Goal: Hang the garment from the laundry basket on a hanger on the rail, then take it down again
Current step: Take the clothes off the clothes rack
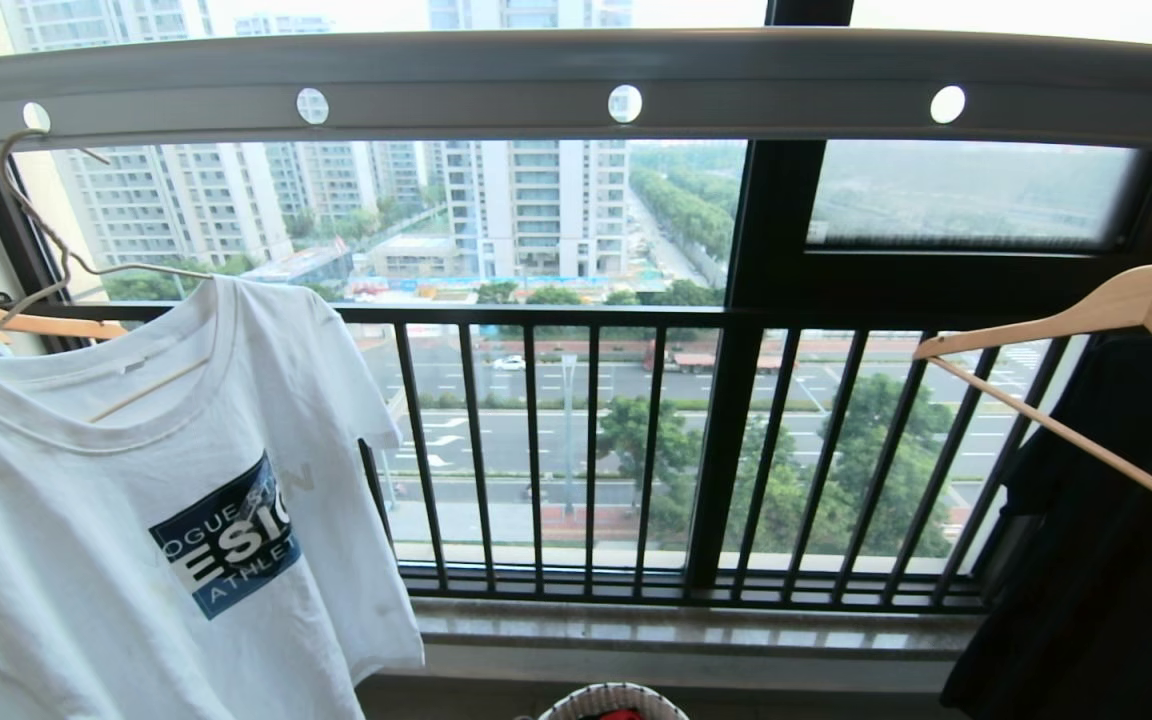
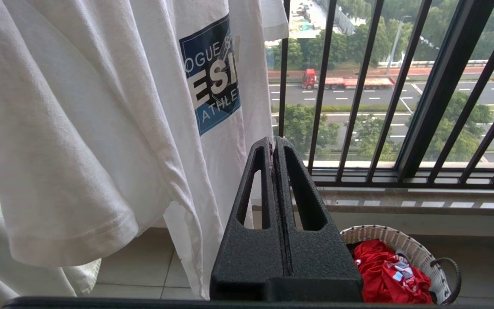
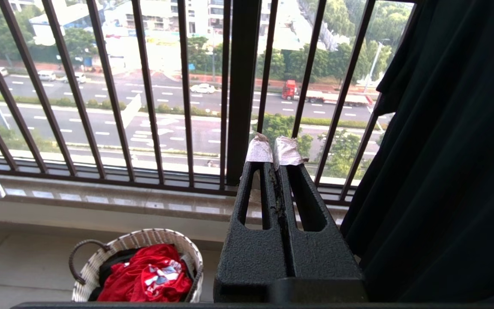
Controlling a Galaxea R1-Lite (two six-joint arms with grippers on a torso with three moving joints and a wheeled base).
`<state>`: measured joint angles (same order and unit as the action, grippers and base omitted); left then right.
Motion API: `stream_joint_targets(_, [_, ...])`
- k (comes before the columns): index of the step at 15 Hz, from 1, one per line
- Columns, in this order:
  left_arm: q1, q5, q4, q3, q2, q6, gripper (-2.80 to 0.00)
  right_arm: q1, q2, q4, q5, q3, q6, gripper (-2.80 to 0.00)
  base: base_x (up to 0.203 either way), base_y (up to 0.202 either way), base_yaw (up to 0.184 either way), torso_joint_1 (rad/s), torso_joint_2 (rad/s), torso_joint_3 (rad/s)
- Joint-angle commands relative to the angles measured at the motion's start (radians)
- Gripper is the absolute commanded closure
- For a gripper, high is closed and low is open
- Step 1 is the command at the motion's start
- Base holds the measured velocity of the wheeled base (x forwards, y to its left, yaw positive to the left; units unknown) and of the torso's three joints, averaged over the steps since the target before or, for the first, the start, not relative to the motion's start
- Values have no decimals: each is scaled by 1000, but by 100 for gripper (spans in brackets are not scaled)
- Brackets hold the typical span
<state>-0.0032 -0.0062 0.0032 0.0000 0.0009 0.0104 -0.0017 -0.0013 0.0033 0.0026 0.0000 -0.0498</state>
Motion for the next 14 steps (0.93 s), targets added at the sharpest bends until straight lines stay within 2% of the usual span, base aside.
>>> stream_joint_targets(1, [0,0,0,0,-1,0,0,0,0,0,0,0,1,0,0,0,0,0,0,0])
stream_joint_targets(14, [0,8,-12,0,-1,3,0,0,0,0,0,0,0,0,0,0,0,0,0,0])
